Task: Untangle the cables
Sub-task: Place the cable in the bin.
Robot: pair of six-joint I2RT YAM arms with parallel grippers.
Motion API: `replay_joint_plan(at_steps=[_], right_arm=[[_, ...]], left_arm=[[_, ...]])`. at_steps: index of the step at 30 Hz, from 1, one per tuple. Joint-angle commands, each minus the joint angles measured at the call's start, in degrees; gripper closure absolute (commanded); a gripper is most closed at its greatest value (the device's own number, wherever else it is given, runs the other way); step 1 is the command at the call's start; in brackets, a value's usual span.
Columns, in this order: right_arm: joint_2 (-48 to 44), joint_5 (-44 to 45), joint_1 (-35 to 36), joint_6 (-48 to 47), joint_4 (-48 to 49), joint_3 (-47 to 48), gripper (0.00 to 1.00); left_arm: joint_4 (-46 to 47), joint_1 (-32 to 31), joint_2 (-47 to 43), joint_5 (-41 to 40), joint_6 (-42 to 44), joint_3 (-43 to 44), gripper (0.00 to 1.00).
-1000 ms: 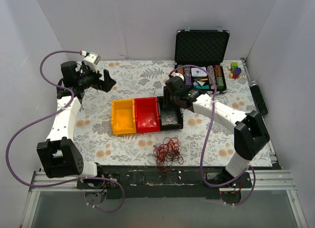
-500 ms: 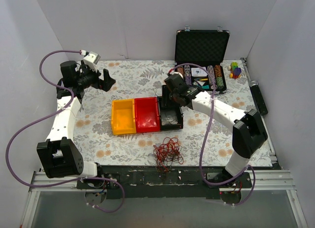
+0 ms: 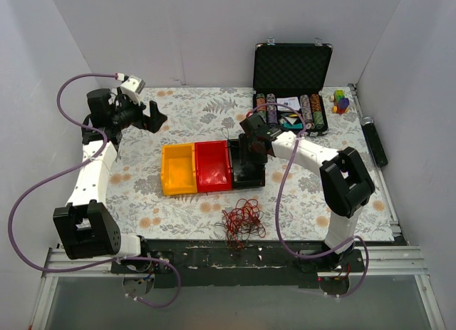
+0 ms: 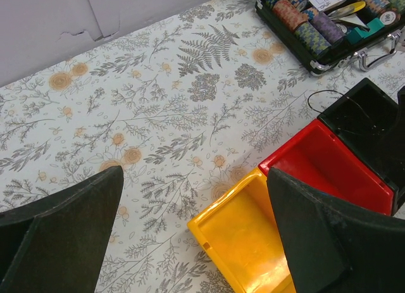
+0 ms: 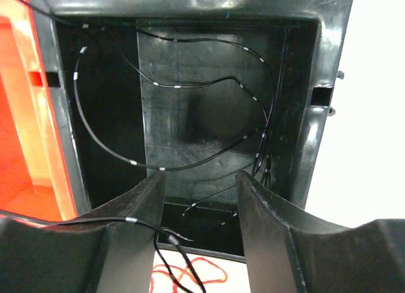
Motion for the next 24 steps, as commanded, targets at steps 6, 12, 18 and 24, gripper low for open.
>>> replay_joint_plan(at_steps=[6, 12, 18, 24], right_arm=[[-12.19, -4.23, 0.17, -0.77, -2.4, -0.52, 0.26], [-18.08, -6.69, 0.17, -0.94, -4.16, -2.63, 0.21], [-19.94, -6.43, 0.96, -3.75, -5.31, 1.22, 0.18], [-6.16, -5.2, 0.88, -8.67, -7.76, 20.44, 0.16]], left_arm=[[0.0, 0.18, -2.87, 1.07, 1.9, -0.09, 0.02], [-0.44, 0.18, -2.6, 1.34, 2.25, 0.53, 0.02], [-0.88, 0.18, -2.78, 1.69, 2.25, 0.71, 0.02], [-0.88, 0.18, -3.22, 1.6, 2.25, 0.09, 0.02]])
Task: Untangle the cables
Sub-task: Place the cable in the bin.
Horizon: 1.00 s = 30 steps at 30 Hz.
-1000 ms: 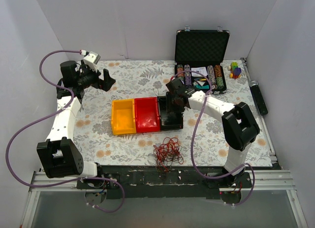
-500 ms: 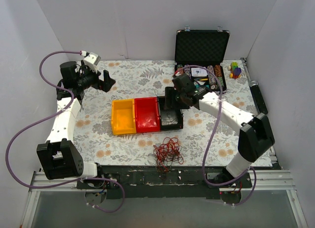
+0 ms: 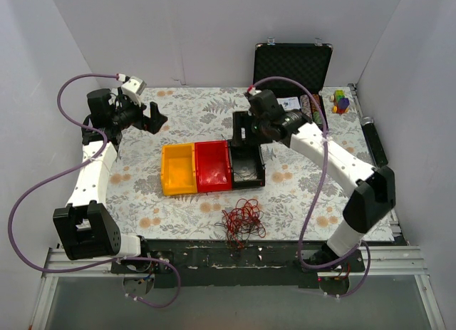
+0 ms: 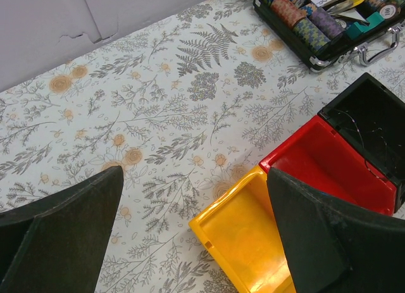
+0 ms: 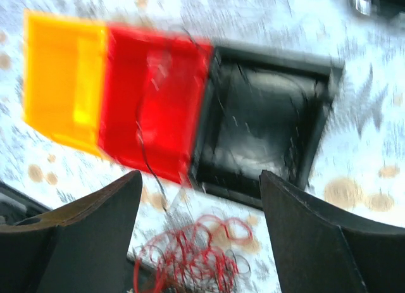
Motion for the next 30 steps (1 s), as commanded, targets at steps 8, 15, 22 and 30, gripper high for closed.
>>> replay_joint_plan(at_steps=[8, 15, 22, 30], right_arm=[[30.2, 2.31, 0.68, -9.88, -4.88, 38.75, 0.16], [32.68, 5.03, 1.65, -9.27, -2.7, 35.54, 0.21], [31.46, 8.45, 2.61, -7.95, -1.9, 31.23, 0.65], [21.18, 14.61, 2.7, -6.81, 1.52, 19.55, 0.99]], left_arm=[[0.26, 0.18, -1.95, 1.6, 0.18, 0.44, 0.02], [1.31, 0.18, -1.86, 0.64, 1.76, -0.08, 0.02], [1.75, 0.18, -1.94, 0.37, 1.93, -1.14, 0.02], [1.93, 0.18, -2.39, 0.64, 1.58, -1.32, 0.02]])
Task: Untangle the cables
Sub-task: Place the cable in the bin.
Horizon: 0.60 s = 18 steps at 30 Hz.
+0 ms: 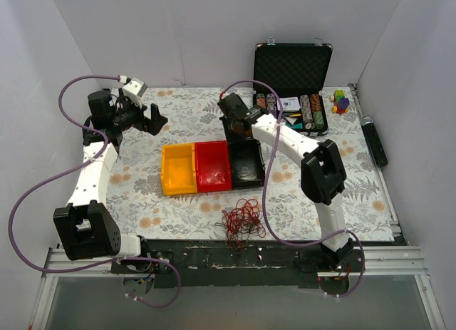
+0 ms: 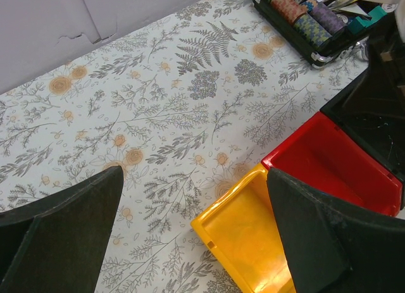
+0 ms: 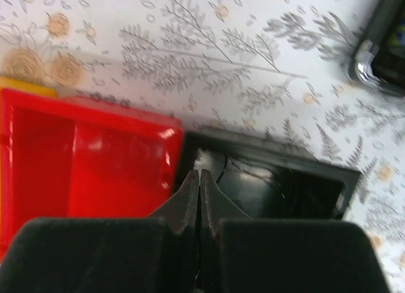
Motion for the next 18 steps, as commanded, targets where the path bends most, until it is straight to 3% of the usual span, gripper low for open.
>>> replay_joint_plan(at_steps=[1, 7, 18], right_arm=[[-10.71, 4.65, -0.01, 0.97, 4.41, -6.8, 0.99], [-18.02, 3.77, -0.09, 3.52, 9.16, -19.9, 0.99], [-8.1, -2.02, -1.94, 4.93, 5.65, -15.09, 0.99]], left_arm=[[0.92, 0.09, -2.12, 0.42, 0.25, -0.03, 0.02], [1.1, 0.18, -1.77, 1.38, -0.54, 0.32, 0.02], [1.45, 0.18, -2.21, 1.47, -0.54, -0.2, 0.02]])
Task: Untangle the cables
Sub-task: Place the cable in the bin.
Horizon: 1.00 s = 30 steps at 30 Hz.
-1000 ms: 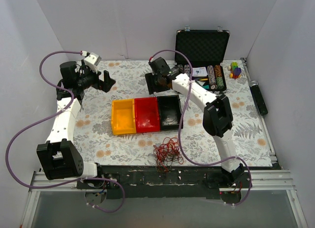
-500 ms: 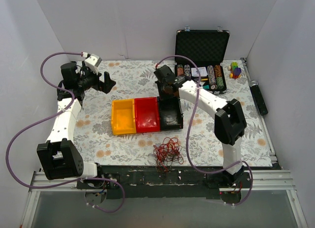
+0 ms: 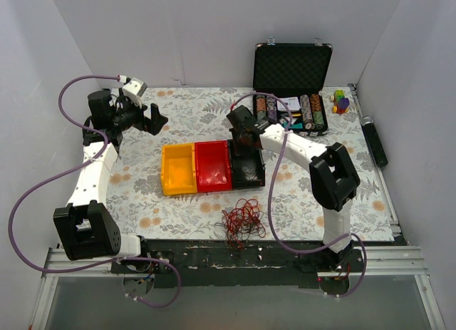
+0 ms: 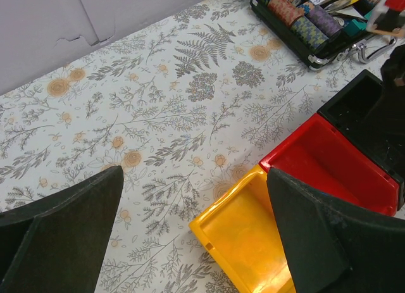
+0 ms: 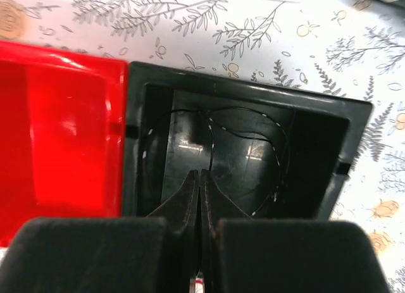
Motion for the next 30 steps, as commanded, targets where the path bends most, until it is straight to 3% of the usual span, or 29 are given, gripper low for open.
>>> replay_joint_plan(at_steps=[1, 9, 13, 19, 23, 30], right_arm=[[3.51, -3.62, -1.89, 1.3, -0.16, 3.87, 0.99], [8.0, -6.09, -2.78, 1.12, -0.16, 6.42, 0.98], [9.23, -6.96, -3.13, 1.39, -0.34, 6.25, 0.79], [9.85, -9.69, -4.01, 2.53, 0.72, 3.52, 0.65], [7.04, -8.73, -4.1, 1.83, -0.69, 5.18, 0.41], [2.55, -8.38, -4.45, 0.77, -3.5, 8.7, 0.29]], left_arm=[[1.01, 0.18, -2.21, 0.93, 0.07, -0.14, 0.02], [1.36, 0.18, -1.86, 0.84, 0.68, -0.22, 0.02], [1.72, 0.18, -1.6, 0.75, 0.77, -0.49, 0.02], [1.89, 0.18, -1.95, 0.75, 0.86, -0.49, 0.02], [1.89, 0.09, -2.3, 0.66, 1.21, -0.58, 0.02], [1.54, 0.09, -3.0, 0.75, 1.3, -0.14, 0.02]])
